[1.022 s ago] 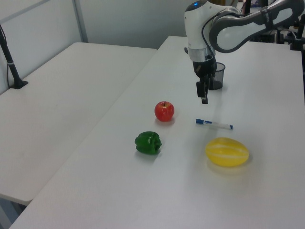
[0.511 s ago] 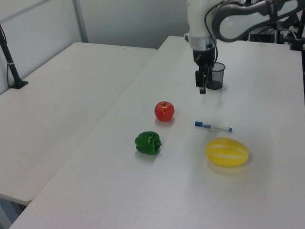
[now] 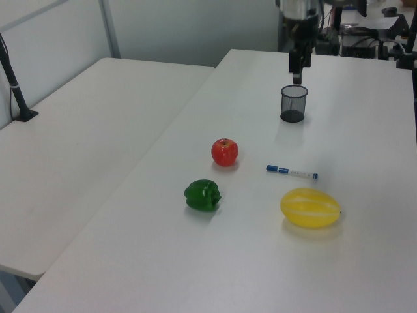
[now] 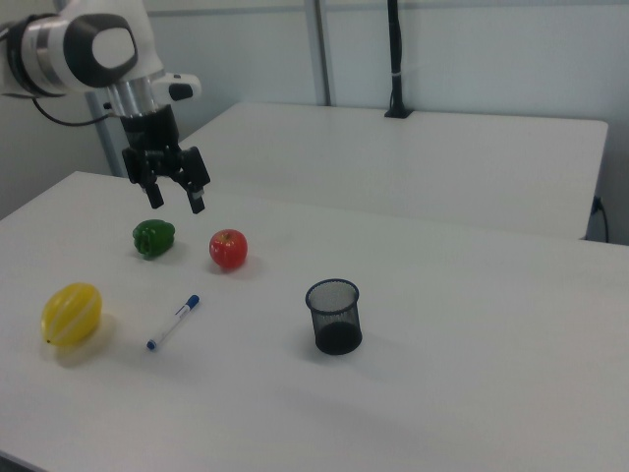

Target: Take marker pen

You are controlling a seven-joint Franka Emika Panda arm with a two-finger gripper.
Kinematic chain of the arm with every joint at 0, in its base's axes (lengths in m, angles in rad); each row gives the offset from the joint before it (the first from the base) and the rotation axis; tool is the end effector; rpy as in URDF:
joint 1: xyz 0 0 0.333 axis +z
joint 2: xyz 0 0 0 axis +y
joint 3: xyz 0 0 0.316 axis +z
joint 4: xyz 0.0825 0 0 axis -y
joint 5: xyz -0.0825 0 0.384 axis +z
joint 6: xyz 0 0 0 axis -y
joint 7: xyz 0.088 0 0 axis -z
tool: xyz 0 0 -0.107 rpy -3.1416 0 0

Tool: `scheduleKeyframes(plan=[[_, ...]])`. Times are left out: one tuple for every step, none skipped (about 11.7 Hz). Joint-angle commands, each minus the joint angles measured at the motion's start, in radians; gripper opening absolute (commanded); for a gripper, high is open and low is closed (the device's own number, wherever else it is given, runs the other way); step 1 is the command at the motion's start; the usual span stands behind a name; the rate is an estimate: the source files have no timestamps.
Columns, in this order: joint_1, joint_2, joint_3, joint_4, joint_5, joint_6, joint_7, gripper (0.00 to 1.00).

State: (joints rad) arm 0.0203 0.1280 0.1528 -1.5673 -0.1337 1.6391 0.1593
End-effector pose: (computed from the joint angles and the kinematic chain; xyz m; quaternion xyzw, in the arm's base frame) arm 0.5893 0.0842 0.5598 0.9979 0.0129 -0.0175 0.0605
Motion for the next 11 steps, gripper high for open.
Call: scheduleKeyframes(plan=[[0.018,-0.100,-0.065,-0.026,0.023,-0.097,-0.037,1.00],[0.020,-0.119,-0.081,-0.027,0.023,-0.122,-0.052,1.00],[0.039,-0.137,-0.107,-0.028,0.023,-0.133,-0.063,1.00],[0.062,-0.139,-0.133,-0.028,0.023,-0.131,-0.063,1.00],[0.088,-0.137,-0.154,-0.027,0.023,-0.124,-0.063,1.00],[0.096,-0.131,-0.154,-0.025,0.025,-0.117,-0.051,1.00],[0.098,-0.128,-0.148,-0.025,0.025,-0.116,-0.049,1.00],[0.098,-0.123,-0.145,-0.023,0.025,-0.113,-0.047,1.00],[0.098,-0.125,-0.144,-0.025,0.025,-0.116,-0.047,1.00],[0.096,-0.125,-0.142,-0.025,0.025,-0.116,-0.047,1.00],[0.096,-0.125,-0.142,-0.023,0.025,-0.116,-0.046,1.00]])
